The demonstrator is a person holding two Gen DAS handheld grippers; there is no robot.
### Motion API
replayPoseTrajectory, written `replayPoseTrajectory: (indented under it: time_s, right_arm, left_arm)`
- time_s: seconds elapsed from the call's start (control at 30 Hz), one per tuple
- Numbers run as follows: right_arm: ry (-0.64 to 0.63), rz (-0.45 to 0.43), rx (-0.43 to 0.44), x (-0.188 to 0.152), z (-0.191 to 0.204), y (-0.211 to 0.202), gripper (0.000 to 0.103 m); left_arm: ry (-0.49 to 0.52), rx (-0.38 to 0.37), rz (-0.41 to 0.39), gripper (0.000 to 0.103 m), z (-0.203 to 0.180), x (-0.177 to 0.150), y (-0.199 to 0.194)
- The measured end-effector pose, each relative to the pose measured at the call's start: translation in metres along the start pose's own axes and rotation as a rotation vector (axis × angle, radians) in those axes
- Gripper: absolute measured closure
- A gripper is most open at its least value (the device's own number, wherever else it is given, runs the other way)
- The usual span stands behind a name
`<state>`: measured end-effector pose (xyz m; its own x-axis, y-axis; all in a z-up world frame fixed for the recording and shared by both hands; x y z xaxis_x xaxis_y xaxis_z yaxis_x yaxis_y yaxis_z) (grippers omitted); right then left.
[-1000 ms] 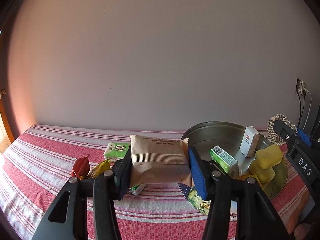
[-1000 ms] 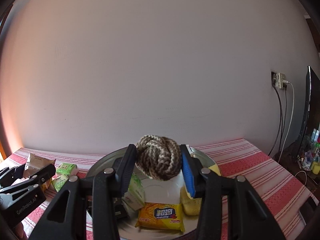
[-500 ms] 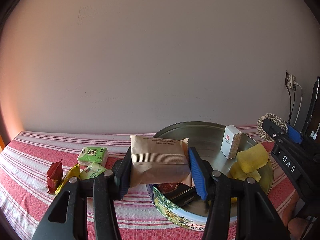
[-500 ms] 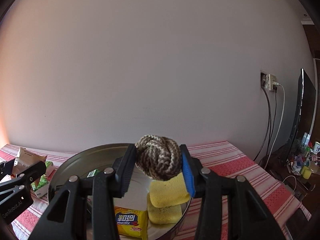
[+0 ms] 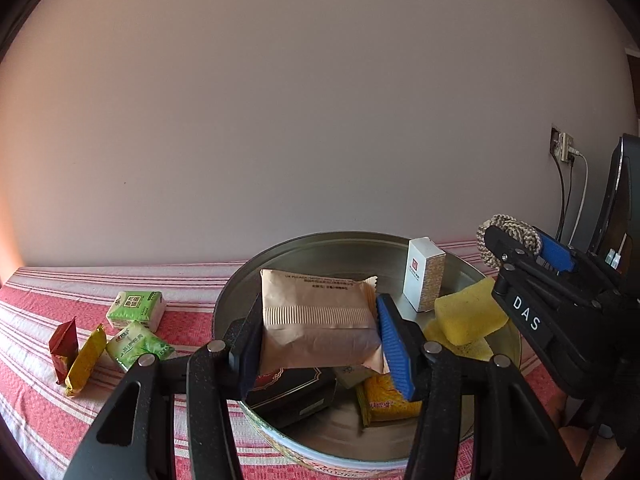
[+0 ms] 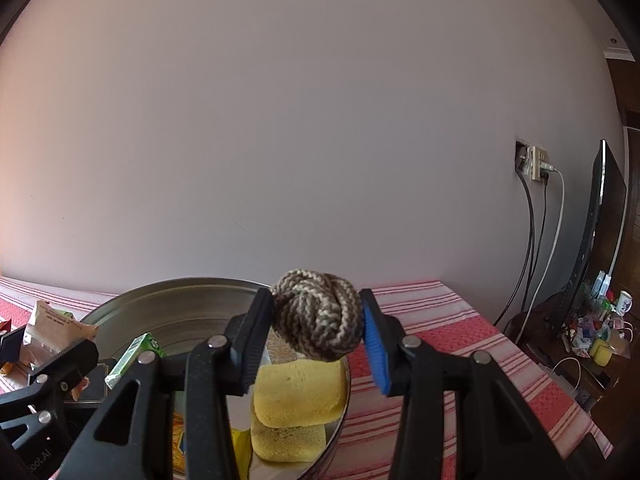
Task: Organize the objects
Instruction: 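Carry the pastry packet and twine ball over the tin with both tools, then open both tools to drop the pastry packet and twine ball into the tin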
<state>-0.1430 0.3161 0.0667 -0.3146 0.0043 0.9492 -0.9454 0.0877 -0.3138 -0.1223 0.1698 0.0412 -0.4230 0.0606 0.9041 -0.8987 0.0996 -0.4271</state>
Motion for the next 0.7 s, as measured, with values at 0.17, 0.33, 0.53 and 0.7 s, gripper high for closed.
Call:
replayPoseTrajectory:
  time_s: [0.17,0.33,0.53,0.7]
  right_arm:
    - [0.013,0.036,0.003,-0.005,-0.005,0.011,0.059]
    - [0.024,0.073,0.013,-0.011,-0.014,0.027,0.059]
    - [0.024,0.118,0.045,-0.020,-0.010,0.038,0.059]
    - [0.031,0.157,0.081,-0.027,-0.007,0.045,0.059]
  left_arm:
    - [0.006,-0.006,0.019,0.049,-0.008,-0.003,0.009]
    - [0.006,-0.007,0.038,0.049,-0.013,-0.006,0.018]
    - [0.009,-0.004,0.061,0.049,-0.018,-0.011,0.026]
    - [0.016,0.001,0.076,0.049,-0.020,-0.013,0.032]
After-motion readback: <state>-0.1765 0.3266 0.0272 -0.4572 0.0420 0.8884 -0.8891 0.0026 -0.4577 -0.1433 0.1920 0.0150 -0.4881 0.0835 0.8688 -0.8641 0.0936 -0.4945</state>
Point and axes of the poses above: each gripper's, at about its wrist camera, not at the fingertips, and y roughly the way its jaws point, z to its left, x to its top, the point moved 8 cm from there along y, roughly the way its jaws point, and after that the axes turned 7 degrees about x, right-handed, at the moved point
